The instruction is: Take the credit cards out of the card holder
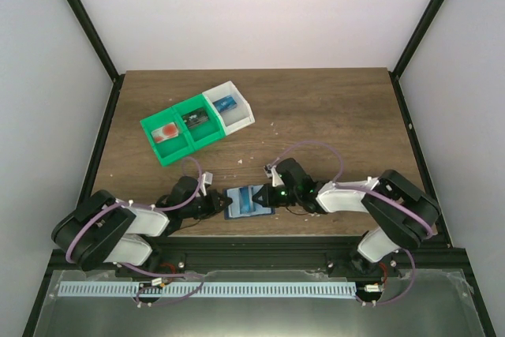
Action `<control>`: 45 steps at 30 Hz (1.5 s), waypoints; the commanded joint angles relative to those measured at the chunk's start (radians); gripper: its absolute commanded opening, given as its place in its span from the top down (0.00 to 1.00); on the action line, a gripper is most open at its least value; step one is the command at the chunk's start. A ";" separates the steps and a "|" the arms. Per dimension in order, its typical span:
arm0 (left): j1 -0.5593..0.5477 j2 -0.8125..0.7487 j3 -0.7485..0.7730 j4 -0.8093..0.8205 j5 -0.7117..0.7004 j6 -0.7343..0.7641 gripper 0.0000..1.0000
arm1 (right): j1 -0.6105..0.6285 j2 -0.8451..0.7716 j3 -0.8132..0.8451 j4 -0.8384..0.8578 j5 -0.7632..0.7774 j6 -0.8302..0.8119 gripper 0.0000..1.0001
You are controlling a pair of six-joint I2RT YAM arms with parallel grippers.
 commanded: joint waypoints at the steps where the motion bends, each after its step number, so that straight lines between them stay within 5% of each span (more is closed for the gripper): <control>1: -0.001 -0.006 0.001 -0.056 -0.028 0.018 0.95 | -0.021 -0.040 -0.016 -0.068 0.050 -0.014 0.99; 8: -0.003 -0.034 0.016 -0.074 -0.028 0.023 0.88 | -0.025 -0.130 -0.001 -0.165 0.112 -0.029 0.99; 16: -0.003 -0.115 0.100 -0.159 -0.034 0.055 0.56 | -0.025 -0.225 0.006 -0.238 0.135 -0.017 0.99; 20: -0.004 -0.169 0.179 -0.281 -0.052 0.132 0.49 | -0.026 -0.259 0.033 -0.306 0.160 0.004 1.00; 26: -0.011 -0.254 0.278 -0.414 -0.055 0.278 0.47 | -0.025 -0.338 0.122 -0.441 0.187 0.137 1.00; 34: -0.157 -0.463 0.252 -0.326 -0.200 0.572 0.52 | -0.028 -0.326 0.349 -0.740 0.253 0.419 1.00; 45: -0.226 -0.638 0.186 -0.309 -0.145 0.946 0.55 | -0.092 -0.339 0.434 -0.757 0.071 0.702 0.99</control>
